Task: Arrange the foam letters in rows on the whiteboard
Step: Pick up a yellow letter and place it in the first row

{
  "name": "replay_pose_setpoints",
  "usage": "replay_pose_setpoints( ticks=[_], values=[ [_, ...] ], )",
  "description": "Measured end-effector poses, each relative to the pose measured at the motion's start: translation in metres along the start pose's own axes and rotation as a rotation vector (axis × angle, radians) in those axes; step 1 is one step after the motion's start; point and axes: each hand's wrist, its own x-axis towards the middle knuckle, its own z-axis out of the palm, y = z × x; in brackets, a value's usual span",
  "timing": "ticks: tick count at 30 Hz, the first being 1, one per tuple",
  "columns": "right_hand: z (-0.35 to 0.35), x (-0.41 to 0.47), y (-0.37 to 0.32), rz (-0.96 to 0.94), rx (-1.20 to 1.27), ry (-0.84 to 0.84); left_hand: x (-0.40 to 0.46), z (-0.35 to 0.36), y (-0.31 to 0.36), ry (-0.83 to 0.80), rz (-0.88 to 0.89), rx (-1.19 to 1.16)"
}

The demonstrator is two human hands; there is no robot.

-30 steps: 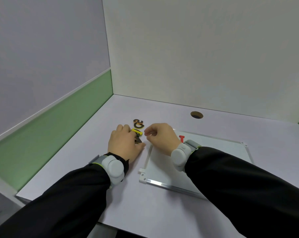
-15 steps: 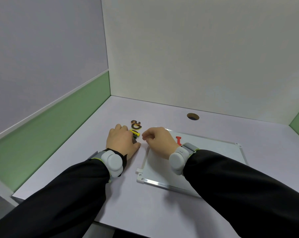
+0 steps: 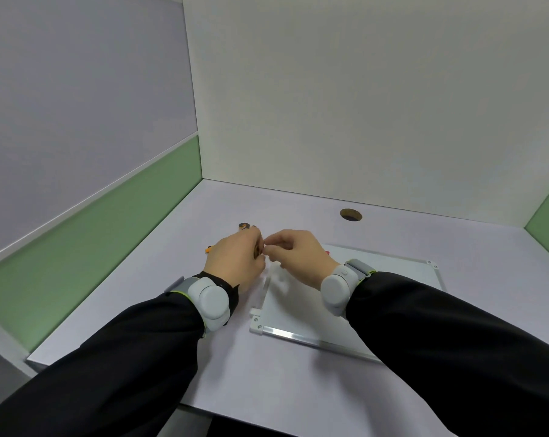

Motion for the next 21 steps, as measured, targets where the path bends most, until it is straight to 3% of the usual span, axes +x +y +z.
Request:
replay_pose_setpoints(
  ticks=[8,13,21],
  values=[
    [-0.014,-0.012,0.007,0.033,0.14,0.03,-0.009,0.003,0.019,0.04,0.156,-0.158],
    [-0.038,-0.018,0.015,0.152,0.316,0.065,-0.011,0.01,0.027,0.089,0.247,-0.207],
    [-0.089,-0.035,0.035,0.177,0.181,0.209,-0.018,0.034,0.061,-0.05,0.328,-0.25]
  ],
)
